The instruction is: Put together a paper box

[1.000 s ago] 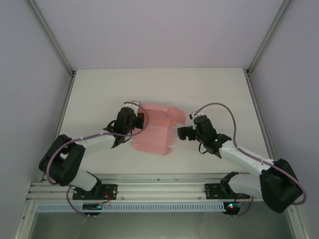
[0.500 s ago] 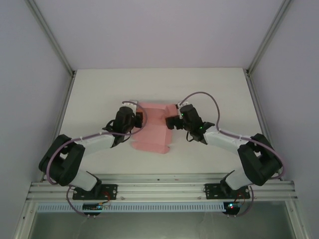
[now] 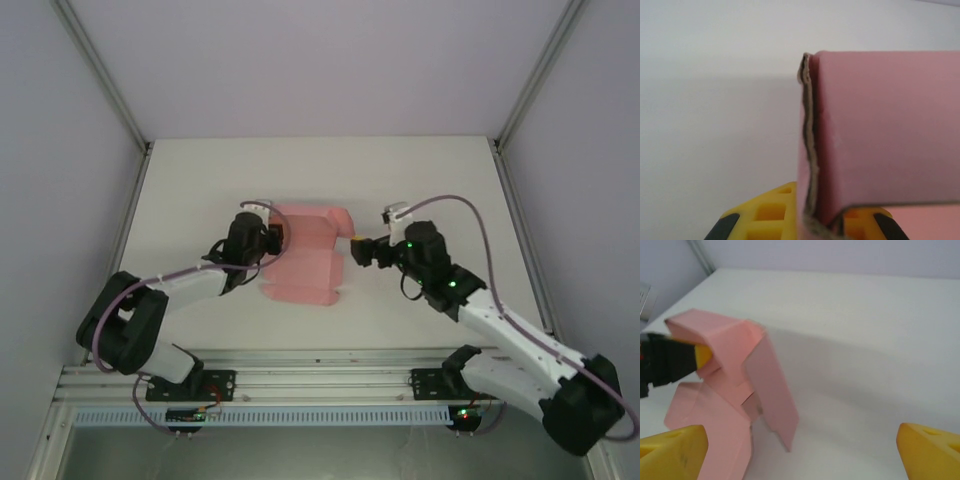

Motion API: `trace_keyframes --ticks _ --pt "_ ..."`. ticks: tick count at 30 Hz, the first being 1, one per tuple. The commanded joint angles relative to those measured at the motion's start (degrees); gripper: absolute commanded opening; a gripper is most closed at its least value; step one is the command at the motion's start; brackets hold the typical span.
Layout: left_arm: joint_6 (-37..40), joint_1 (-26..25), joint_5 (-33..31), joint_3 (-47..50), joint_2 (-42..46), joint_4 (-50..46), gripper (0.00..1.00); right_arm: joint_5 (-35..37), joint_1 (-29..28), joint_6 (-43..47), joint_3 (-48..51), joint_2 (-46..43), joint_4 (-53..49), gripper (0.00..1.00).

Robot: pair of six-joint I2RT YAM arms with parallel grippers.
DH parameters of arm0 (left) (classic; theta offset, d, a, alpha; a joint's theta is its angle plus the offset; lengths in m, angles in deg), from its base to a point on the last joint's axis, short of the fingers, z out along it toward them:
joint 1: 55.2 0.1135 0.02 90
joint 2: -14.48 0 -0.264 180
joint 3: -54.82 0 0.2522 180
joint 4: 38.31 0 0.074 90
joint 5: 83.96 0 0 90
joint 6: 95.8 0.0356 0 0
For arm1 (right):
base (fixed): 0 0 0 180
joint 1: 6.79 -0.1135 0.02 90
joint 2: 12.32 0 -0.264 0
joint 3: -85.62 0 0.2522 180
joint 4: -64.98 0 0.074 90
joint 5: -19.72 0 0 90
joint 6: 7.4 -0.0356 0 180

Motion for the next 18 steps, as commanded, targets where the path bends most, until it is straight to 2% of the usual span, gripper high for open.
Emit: trace_keyframes --ticks 1,4,7,11,18 --pt "-0.17 0.14 4.44 1.1 2.39 3.48 0.0 -4.79 7.23 -2.7 0.1 -0.58 -4.67 0.99" --pt "0.35 0.19 6.38 1.31 2.67 4.16 0.0 -9.88 14.53 -4.7 -2.33 3.22 -6.49 0.99" --pt "0.41 0.14 7.16 1.17 2.96 3.82 0.0 -15.54 16.94 -3.08 -4.98 9.01 -6.23 0.97" --pt "0.8 0.15 8.27 1.34 3.26 4.18 0.0 -20.9 14.66 -2.5 -7.24 15.57 -1.1 0.95" --pt "0.66 0.17 8.11 0.65 2.69 3.64 0.0 -24.49 7.62 0.37 -10.34 23.17 1.77 0.94"
